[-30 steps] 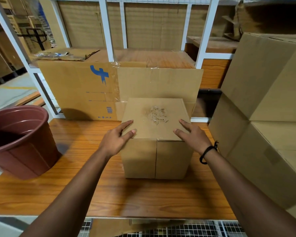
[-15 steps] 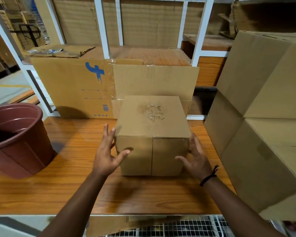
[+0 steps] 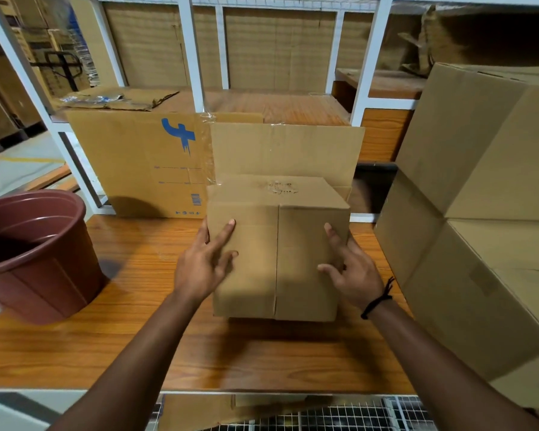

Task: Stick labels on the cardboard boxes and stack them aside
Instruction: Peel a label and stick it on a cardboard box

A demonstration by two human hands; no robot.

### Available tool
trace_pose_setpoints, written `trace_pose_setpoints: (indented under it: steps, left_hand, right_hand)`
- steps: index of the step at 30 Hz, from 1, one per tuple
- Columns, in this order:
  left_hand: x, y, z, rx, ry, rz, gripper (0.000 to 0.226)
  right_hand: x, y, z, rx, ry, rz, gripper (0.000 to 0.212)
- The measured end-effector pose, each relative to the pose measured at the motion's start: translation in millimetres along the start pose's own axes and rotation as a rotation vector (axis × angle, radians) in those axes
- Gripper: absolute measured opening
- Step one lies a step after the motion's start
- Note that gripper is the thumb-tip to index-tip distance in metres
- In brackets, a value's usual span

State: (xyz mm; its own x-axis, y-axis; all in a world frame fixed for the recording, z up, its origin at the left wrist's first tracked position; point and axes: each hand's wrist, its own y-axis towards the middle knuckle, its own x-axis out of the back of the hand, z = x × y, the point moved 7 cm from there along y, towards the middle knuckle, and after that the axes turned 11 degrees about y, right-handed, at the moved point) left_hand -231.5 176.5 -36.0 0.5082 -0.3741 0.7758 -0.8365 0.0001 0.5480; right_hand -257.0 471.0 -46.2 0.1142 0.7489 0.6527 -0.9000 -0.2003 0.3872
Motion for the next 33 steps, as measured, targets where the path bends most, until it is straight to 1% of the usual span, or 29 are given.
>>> trace_pose_setpoints:
  steps: [3, 7, 11, 13, 18, 20, 22, 24, 25, 26, 29, 33]
  left_hand:
    - [24.5, 21.6, -6.1, 0.074, -0.030, -0.024, 0.062]
    - [47.6, 48.8, -9.2, 0.172, -0.125, -0.038, 0.054]
    - [46.2, 71.4, 4.6, 0.320, -0.254, 0.042, 0.048]
    - [36.2, 81.8, 9.3, 0.349, -0.260, 0.101, 0.046]
    - [5.0, 90.2, 13.2, 0.381, -0.271, 0.208, 0.047]
    - [-3.8, 94.6, 12.8, 0.377, -0.252, 0.225, 0.046]
    - [-9.8, 98.3, 11.4, 0.379, -0.310, 0.247, 0.044]
    - [-16.6, 100.1, 12.5, 0.396, -0.437, 0.270, 0.032]
    - [-19.7, 100.1, 12.3, 0.391, -0.467, 0.288, 0.023]
    - [-22.0, 99.8, 11.4, 0.379, -0.465, 0.310, 0.020]
    - [-27.0, 99.4, 10.2, 0.359, -0.474, 0.342, 0.025]
    - [-31.2, 96.5, 7.1, 0.373, -0.515, 0.368, 0.031]
  right_hand:
    - [26.6, 13.5, 15.7, -0.045, -0.022, -0.010, 0.088]
    - [63.3, 37.0, 32.4, -0.055, 0.074, -0.067, 0.068]
    - [72.7, 57.5, 26.6, -0.182, 0.294, -0.050, 0.054]
    - [71.2, 64.0, 23.6, -0.238, 0.311, -0.023, 0.051]
    - [63.3, 69.6, 3.4, -0.346, 0.310, 0.014, 0.049]
    - [61.4, 71.0, -3.4, -0.354, 0.306, 0.001, 0.050]
    - [56.8, 75.2, -6.9, -0.350, 0.324, 0.015, 0.053]
    - [48.8, 77.8, -9.7, -0.370, 0.375, 0.060, 0.058]
    - [44.6, 78.1, -11.1, -0.370, 0.396, 0.081, 0.059]
    - [41.1, 78.2, -12.8, -0.368, 0.413, 0.092, 0.060]
    - [34.9, 78.9, -19.1, -0.377, 0.423, 0.073, 0.061]
    - [27.3, 86.7, -22.9, -0.368, 0.387, 0.071, 0.055]
